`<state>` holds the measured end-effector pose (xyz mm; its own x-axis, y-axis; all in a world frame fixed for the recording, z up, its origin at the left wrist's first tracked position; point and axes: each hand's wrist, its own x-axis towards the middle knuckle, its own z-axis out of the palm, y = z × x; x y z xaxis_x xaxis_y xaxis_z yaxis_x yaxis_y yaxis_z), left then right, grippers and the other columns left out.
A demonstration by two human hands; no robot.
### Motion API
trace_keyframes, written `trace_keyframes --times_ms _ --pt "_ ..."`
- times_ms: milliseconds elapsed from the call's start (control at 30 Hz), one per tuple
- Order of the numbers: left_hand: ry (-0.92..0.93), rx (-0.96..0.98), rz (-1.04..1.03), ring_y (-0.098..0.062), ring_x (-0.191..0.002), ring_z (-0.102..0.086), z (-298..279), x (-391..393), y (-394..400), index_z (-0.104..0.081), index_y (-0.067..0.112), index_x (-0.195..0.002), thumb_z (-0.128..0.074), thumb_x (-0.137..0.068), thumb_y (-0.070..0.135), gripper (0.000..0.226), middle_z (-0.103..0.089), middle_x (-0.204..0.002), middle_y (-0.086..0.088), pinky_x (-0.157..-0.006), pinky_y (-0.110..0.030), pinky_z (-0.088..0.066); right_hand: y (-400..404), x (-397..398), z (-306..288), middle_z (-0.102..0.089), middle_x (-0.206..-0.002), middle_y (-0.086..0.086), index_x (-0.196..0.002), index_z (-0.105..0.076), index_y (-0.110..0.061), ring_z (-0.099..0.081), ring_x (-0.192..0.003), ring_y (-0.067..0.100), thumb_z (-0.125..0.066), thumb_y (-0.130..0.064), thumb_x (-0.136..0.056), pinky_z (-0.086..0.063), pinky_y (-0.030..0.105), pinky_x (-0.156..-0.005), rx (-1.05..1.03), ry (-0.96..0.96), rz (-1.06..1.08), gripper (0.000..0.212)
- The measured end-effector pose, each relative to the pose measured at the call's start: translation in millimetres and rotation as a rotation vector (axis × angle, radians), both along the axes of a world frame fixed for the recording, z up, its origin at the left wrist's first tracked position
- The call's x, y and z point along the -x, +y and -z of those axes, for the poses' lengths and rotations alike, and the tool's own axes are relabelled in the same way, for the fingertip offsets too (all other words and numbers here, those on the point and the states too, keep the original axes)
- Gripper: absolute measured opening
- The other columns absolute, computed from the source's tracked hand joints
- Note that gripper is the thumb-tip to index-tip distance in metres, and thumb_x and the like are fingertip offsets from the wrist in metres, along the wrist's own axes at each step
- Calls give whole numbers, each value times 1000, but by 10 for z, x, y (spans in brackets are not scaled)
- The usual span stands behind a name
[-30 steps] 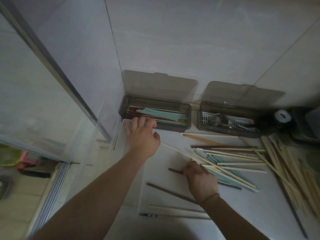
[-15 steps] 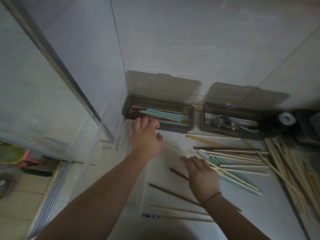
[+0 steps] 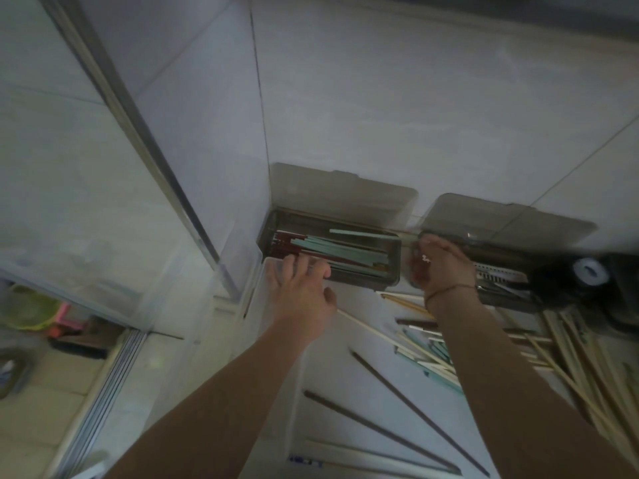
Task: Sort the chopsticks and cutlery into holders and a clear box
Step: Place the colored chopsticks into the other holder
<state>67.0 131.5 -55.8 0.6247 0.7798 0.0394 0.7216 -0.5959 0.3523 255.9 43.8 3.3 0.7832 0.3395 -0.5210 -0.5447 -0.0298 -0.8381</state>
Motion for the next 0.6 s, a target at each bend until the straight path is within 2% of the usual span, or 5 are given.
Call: trace_keyframes --times_ms 133,300,433,533,600 --pt "-5 13 -3 -21 -125 -29 -11 8 -1 -50 35 -112 -56 -84 36 28 -42 -118 8 -119 -53 -1 83 85 172 -73 -79 -1 -93 -67 -21 -65 -52 17 -62 -14 -91 -44 21 -40 157 30 -256 9" --pt "-28 13 -7 -21 -126 -30 -11 7 -3 -52 35 -111 -57 -83 35 28 -44 -119 7 -120 -55 -3 12 25 250 -71 -80 1 -92 -73 -24 -59 -38 13 -70 -16 -85 -41 16 -36 445 -320 -389 10" --pt "-11 5 -16 -23 -126 -30 10 -8 3 -51 35 -111 -57 -83 36 28 -44 -118 7 -120 -55 0 -133 -69 249 -69 -77 1 -97 -72 -24 -51 -33 3 -68 -15 -87 -40 14 -37 510 -533 -432 14" --pt "-13 -1 -13 -24 -124 -32 17 -14 4 -52 34 -109 -58 -82 36 28 -45 -117 6 -119 -57 -4 -321 -19 311 -70 -84 -1 -88 -69 -29 -59 -55 6 -69 -20 -86 -49 20 -55 537 -696 -459 9" --pt "1 1 -11 -24 -126 -31 14 -13 -3 -51 34 -110 -57 -83 36 28 -44 -118 6 -119 -58 -5 -534 121 396 -66 -77 -6 -83 -69 -26 -60 -67 11 -69 -16 -85 -42 16 -63 583 -846 -500 10"
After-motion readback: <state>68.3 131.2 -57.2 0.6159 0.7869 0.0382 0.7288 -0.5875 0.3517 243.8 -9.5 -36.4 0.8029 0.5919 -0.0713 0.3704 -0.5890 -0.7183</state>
